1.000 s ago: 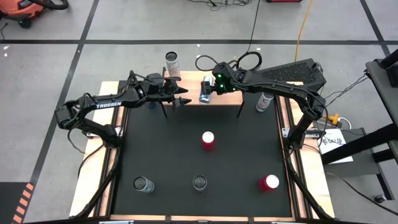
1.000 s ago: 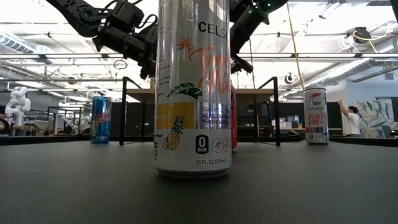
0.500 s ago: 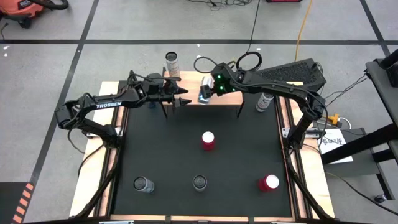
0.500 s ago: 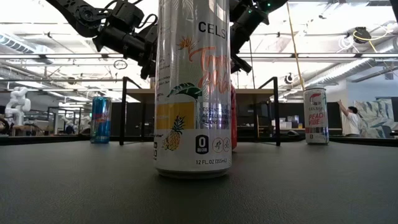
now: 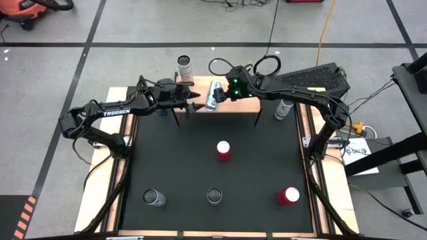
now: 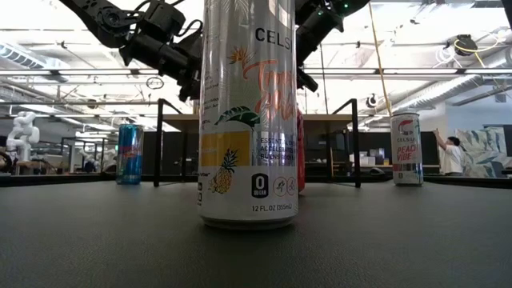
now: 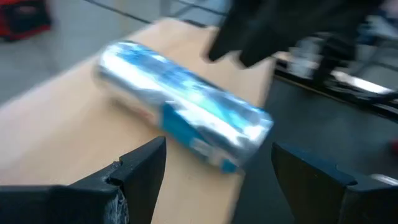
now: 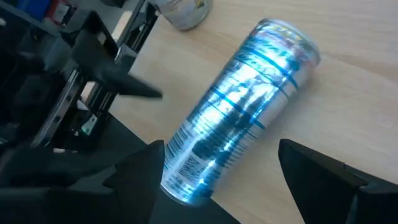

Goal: Place canned beverage on shelf
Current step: Put the right blue soda can on the shelf

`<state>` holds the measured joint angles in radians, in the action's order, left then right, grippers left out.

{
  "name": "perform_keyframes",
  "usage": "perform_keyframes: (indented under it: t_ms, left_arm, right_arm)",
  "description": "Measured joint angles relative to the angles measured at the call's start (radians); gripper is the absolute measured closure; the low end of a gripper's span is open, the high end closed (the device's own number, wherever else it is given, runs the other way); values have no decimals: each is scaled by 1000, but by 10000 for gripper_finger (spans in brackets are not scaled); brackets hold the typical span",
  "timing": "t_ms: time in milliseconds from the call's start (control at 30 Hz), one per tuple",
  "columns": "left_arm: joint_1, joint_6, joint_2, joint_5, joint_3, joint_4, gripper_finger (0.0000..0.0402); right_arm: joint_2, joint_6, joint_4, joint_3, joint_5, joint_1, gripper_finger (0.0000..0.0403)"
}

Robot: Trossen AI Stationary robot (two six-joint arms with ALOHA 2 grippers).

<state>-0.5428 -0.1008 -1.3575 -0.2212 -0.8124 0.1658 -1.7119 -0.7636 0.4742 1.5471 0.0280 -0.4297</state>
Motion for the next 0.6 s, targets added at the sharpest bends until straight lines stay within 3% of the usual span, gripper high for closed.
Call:
perform_keyframes:
  t_ms: [167,600]
  left_arm:
    - [-2,5,0,71,0,8,107]
    - [-7,-23,-55,95,0,29,107]
  right_arm:
    - [0,12,0,0,0,0,103]
    - [-11,-18,-88,-1,-26,0,103]
